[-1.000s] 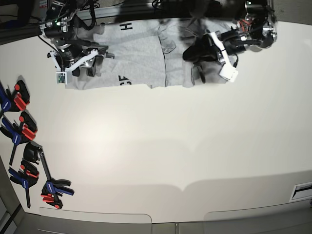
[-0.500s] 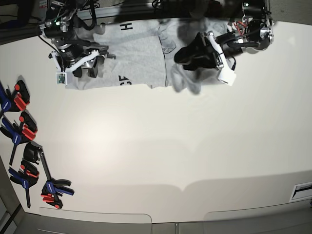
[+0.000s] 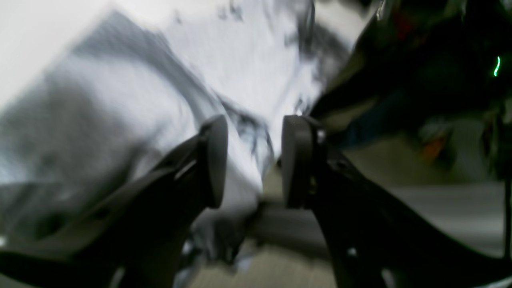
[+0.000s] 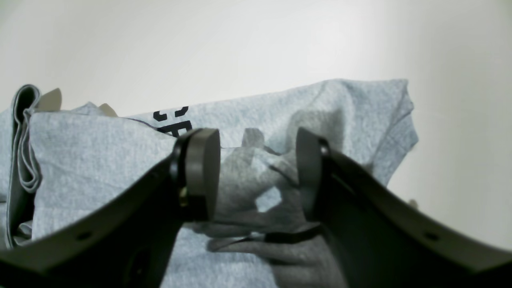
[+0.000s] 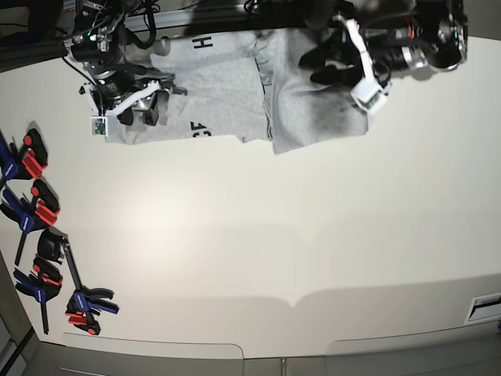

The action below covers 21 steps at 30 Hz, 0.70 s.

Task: Fold the T-shirt properly
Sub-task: 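Grasp the shirt's side edge with the left gripper and fold it inward, then release the side fold and reposition the left gripper on the shirt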

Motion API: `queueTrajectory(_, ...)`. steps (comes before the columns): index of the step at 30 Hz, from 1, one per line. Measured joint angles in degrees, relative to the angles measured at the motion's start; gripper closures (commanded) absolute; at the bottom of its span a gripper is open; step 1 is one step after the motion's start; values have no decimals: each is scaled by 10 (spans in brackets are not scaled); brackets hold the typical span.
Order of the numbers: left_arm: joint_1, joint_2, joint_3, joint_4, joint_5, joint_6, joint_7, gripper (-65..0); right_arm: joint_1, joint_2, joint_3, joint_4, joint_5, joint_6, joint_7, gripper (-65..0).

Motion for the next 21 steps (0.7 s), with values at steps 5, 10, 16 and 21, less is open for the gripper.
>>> queueTrajectory(5, 67, -40, 2, 69, 139, -2, -99, -203, 0, 0, 0, 0, 0, 0, 0, -286)
queueTrajectory(10, 93, -60, 38, 73, 332, 0, -249, -232, 0, 0, 0, 0, 5, 0, 0, -286)
queueTrajectory(16, 94, -78, 215, 72, 519, -6, -322, -233, 0, 0, 0, 0, 16, 0, 2, -286)
queueTrajectory(21, 80, -104, 283, 62, 644, -10, -393, -233, 0, 0, 0, 0, 16, 0, 2, -286)
